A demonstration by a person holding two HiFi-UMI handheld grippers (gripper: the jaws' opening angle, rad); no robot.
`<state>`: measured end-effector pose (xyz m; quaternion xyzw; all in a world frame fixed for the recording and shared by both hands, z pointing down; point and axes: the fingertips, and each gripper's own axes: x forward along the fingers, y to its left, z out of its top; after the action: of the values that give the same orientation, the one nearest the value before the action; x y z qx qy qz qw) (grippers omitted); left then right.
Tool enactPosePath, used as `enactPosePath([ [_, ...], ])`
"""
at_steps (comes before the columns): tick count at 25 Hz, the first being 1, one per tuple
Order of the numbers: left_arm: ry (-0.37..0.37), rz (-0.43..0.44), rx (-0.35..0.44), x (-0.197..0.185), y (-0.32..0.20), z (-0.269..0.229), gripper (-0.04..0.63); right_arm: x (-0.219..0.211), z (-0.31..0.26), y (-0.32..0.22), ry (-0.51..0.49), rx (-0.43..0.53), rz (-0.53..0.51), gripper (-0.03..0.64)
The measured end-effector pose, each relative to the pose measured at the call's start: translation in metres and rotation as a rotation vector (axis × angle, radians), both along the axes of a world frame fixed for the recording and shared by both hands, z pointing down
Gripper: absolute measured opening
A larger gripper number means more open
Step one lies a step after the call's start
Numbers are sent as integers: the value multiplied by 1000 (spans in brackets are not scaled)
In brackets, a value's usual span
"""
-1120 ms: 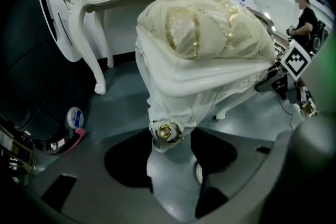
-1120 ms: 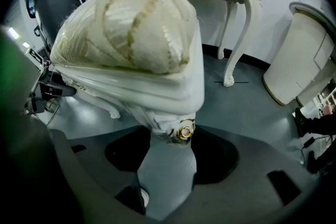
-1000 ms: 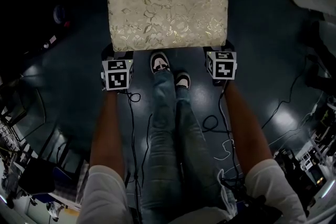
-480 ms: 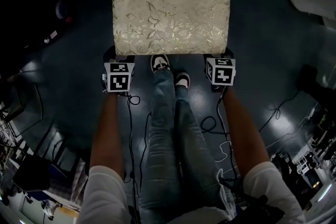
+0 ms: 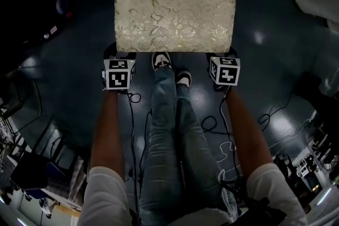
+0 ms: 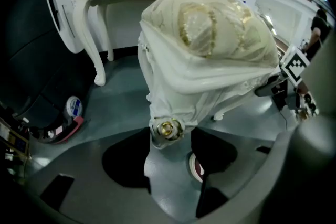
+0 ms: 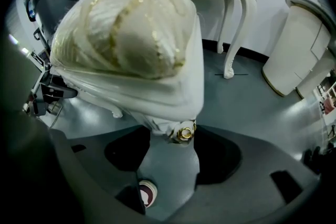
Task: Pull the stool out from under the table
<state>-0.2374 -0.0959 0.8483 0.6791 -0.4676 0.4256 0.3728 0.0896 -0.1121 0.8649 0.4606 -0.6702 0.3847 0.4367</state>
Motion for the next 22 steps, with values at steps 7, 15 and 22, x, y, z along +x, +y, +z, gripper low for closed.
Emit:
enactPosePath([
  [7,-2,-186,-44,-8,38,-12,247,12,-10,19,6,-40,106,245],
  [15,34,-259,-67,19,53,-56,238,27,-48,32,51,-74,140,168],
  [22,43,-258,63,44,14,-146,62,21,-117,14,14,-33,190,73],
])
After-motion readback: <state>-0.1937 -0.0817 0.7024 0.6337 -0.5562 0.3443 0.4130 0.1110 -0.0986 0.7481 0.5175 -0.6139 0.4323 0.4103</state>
